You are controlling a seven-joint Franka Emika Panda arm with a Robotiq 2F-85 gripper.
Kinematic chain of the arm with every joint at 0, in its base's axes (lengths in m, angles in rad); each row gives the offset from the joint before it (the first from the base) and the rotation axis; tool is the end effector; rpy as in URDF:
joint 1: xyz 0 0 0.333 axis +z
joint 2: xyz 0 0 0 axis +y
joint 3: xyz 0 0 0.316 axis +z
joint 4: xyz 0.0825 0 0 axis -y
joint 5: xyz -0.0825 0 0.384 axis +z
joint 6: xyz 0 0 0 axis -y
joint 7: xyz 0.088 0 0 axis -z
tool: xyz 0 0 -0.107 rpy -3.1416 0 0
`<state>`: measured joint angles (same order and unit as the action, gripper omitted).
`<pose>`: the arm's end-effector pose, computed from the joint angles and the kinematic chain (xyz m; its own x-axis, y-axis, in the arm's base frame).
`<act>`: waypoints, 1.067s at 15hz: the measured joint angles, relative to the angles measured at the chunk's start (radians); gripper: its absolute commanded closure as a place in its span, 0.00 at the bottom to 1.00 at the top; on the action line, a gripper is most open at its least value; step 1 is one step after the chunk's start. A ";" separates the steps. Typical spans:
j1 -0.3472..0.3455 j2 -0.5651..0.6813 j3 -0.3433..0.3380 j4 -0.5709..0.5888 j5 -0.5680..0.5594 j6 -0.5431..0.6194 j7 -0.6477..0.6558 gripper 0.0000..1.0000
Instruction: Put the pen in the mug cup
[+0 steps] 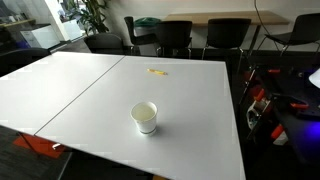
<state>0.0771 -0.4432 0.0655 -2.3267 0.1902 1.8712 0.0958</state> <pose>0.4105 0.0758 0.5066 0.9994 -0.0149 -0.0311 -0.0194 -0.9885 -0.1499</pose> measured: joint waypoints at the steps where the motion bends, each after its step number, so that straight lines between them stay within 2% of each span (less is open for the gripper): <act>1: -0.013 0.005 -0.001 0.004 -0.016 0.022 0.006 0.00; 8: -0.094 0.082 -0.030 0.032 -0.085 0.236 0.012 0.00; 16: -0.153 0.281 -0.067 0.105 -0.186 0.443 0.070 0.00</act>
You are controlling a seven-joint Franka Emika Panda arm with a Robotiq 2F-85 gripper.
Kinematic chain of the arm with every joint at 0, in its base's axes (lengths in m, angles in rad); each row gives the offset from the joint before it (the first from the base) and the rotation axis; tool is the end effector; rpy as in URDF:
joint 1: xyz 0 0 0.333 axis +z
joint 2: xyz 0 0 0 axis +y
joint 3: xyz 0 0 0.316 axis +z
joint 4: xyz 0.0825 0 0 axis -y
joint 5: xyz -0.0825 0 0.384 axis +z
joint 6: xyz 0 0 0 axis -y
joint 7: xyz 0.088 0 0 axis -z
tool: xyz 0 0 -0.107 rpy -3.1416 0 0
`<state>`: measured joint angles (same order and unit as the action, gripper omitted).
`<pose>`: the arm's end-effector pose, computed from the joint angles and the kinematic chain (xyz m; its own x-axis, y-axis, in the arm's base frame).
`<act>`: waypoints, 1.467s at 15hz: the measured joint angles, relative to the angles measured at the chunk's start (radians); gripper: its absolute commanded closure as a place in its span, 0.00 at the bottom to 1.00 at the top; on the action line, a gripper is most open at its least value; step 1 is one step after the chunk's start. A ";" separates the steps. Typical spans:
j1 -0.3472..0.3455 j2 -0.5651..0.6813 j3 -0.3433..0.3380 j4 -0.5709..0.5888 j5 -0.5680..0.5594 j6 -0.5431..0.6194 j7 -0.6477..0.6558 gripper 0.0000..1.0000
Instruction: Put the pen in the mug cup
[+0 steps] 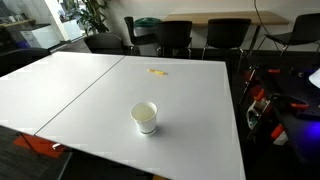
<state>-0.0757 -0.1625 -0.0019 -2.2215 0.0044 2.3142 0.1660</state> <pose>0.5187 -0.0403 0.4696 0.9381 -0.2417 0.2483 -0.2378 -0.9702 -0.0458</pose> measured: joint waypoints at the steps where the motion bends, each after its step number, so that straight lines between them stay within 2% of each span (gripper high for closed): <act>1: -0.005 0.029 -0.004 0.012 -0.012 0.020 0.011 0.00; 11: -0.007 0.261 -0.051 0.090 -0.016 0.041 0.017 0.00; 22: -0.008 0.306 -0.053 0.101 -0.002 0.038 0.000 0.00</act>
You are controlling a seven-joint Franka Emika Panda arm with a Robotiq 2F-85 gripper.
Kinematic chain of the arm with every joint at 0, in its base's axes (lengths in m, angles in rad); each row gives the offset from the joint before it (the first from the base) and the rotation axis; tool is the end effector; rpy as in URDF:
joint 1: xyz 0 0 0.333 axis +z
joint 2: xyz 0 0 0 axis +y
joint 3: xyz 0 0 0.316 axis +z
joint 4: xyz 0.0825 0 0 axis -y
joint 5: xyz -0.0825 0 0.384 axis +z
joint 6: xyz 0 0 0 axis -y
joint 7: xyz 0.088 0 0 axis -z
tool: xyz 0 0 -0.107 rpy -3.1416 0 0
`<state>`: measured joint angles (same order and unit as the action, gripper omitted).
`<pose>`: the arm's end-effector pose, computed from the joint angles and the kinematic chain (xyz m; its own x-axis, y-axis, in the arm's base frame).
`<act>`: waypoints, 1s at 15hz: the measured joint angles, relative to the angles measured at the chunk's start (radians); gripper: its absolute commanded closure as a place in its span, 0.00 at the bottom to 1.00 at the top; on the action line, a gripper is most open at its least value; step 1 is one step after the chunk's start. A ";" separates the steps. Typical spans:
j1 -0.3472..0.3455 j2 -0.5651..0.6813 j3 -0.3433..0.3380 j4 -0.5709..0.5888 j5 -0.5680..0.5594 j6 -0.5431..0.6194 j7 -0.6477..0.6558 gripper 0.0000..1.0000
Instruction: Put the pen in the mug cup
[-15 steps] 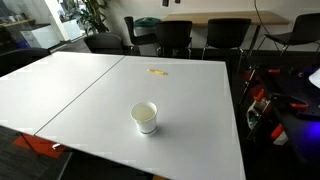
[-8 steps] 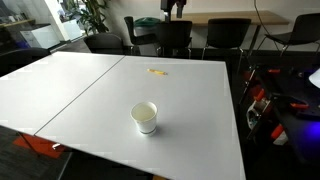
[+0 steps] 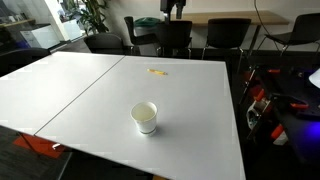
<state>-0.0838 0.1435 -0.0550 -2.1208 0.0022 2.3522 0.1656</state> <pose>0.5665 -0.0786 0.3532 0.9501 -0.2995 0.0878 -0.2999 -0.9539 -0.0084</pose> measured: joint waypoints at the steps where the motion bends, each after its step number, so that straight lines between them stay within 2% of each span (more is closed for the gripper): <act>1: -0.003 0.022 -0.001 0.019 0.024 0.001 -0.033 0.00; 5: -0.023 0.172 -0.015 0.153 0.052 0.002 -0.086 0.00; 10: -0.048 0.379 -0.020 0.344 0.056 0.001 -0.086 0.00; 15: -0.071 0.534 -0.016 0.485 0.065 0.001 -0.107 0.00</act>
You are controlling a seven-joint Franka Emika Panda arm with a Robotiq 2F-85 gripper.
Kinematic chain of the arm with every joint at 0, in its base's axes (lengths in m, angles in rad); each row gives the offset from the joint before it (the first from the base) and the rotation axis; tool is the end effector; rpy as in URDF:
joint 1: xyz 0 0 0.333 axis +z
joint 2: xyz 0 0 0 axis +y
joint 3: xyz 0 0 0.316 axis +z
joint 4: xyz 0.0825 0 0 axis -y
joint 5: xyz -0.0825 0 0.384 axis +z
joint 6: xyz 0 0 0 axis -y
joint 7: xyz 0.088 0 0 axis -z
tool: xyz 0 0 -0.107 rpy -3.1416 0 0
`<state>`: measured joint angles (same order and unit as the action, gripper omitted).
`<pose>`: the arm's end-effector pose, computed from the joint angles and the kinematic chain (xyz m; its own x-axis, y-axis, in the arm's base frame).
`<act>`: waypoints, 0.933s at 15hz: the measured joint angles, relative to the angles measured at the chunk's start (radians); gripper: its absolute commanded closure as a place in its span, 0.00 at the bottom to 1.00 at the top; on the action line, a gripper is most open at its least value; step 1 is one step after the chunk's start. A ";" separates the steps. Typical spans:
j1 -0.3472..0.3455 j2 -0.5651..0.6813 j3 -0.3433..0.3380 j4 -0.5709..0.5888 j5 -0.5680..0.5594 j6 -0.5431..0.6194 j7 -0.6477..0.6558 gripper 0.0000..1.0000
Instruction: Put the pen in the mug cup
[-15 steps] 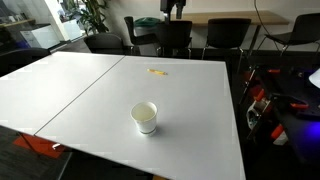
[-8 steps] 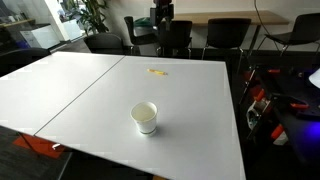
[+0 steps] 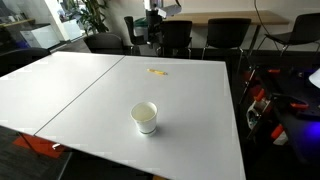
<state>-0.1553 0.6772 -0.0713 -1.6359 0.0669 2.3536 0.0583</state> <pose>0.6773 -0.1489 0.2264 0.9501 -0.3092 0.0423 -0.3091 -0.9510 -0.0072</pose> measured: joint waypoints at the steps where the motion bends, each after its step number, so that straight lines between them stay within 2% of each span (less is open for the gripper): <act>1: -0.008 0.027 0.004 0.025 0.004 0.000 -0.015 0.00; 7: -0.051 0.143 0.030 0.120 0.037 0.006 -0.111 0.00; 14: -0.059 0.255 0.031 0.202 0.037 0.043 -0.108 0.00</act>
<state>-0.2140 0.9325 -0.0402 -1.4338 0.1042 2.3962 -0.0499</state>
